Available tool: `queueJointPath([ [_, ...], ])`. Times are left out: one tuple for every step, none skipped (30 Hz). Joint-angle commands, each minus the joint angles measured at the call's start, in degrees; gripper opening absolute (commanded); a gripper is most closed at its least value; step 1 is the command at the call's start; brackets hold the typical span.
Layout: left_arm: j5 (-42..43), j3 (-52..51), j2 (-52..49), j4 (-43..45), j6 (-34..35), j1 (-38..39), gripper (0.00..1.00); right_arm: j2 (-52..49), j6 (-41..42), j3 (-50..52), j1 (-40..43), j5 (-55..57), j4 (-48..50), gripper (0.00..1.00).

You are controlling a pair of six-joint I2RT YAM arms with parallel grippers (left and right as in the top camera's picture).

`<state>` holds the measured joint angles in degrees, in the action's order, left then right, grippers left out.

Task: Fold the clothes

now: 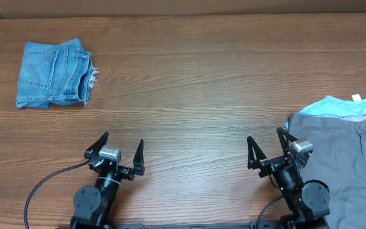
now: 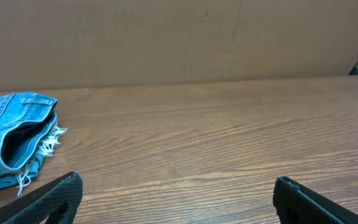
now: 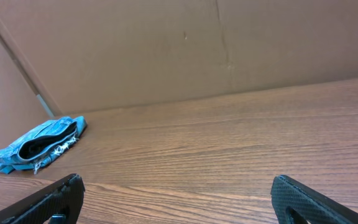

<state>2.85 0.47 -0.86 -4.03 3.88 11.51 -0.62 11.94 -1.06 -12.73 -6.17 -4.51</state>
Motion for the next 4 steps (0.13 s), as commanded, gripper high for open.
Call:
queueJointPath([
  [0.6,-0.2,0.6,0.0,0.0,-0.3,1.0,0.4,-0.4,0.6,0.3,-0.3,0.3,1.0],
  [0.6,-0.2,0.6,0.0,0.0,-0.3,1.0,0.4,-0.4,0.6,0.3,-0.3,0.3,1.0],
  [0.6,-0.2,0.6,0.0,0.0,-0.3,1.0,0.4,-0.4,0.6,0.3,-0.3,0.3,1.0],
  [0.6,-0.2,0.6,0.0,0.0,-0.3,1.0,0.4,-0.4,0.6,0.3,-0.3,0.3,1.0],
])
